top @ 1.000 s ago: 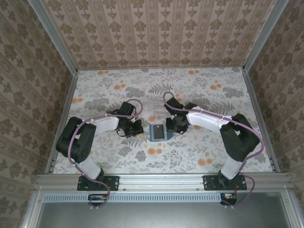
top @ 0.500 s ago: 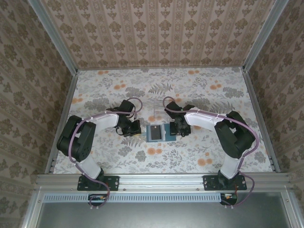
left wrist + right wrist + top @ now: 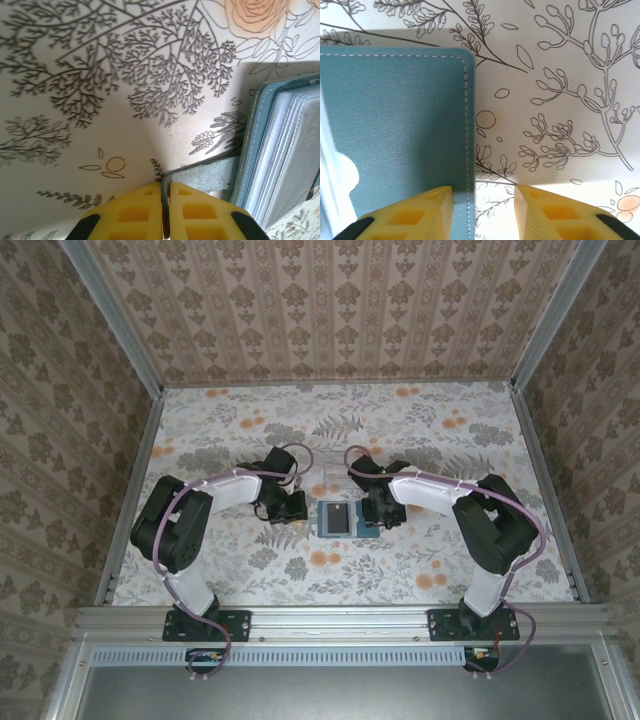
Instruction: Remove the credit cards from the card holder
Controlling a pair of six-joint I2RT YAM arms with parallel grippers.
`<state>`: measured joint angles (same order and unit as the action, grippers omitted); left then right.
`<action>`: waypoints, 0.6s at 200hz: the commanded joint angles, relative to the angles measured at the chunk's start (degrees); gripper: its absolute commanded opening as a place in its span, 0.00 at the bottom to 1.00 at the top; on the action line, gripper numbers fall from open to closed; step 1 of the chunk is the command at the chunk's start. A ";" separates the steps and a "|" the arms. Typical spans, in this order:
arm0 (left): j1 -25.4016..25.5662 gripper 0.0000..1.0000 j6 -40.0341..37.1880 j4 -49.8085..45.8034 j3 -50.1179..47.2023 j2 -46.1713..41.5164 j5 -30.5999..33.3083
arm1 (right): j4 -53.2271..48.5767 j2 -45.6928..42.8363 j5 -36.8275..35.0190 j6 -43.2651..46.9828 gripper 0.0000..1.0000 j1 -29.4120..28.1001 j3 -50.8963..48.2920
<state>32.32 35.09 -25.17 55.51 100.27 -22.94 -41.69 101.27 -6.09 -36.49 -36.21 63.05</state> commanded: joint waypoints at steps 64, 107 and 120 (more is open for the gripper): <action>0.73 0.10 0.00 0.21 0.28 0.10 -0.88 | 0.14 -1.50 2.87 0.39 0.22 -1.39 5.18; 0.73 0.16 -0.71 -2.23 1.18 -0.89 1.45 | 0.15 -0.07 3.89 0.42 0.18 -1.41 5.96; 0.66 0.21 -1.04 -3.79 1.65 -1.92 2.92 | 0.15 -0.44 3.89 0.45 0.17 -1.41 5.61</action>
<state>32.60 34.81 -25.17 55.59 100.33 -22.59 -41.95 100.22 -4.16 -36.14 -37.12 67.46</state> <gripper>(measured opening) 0.175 0.176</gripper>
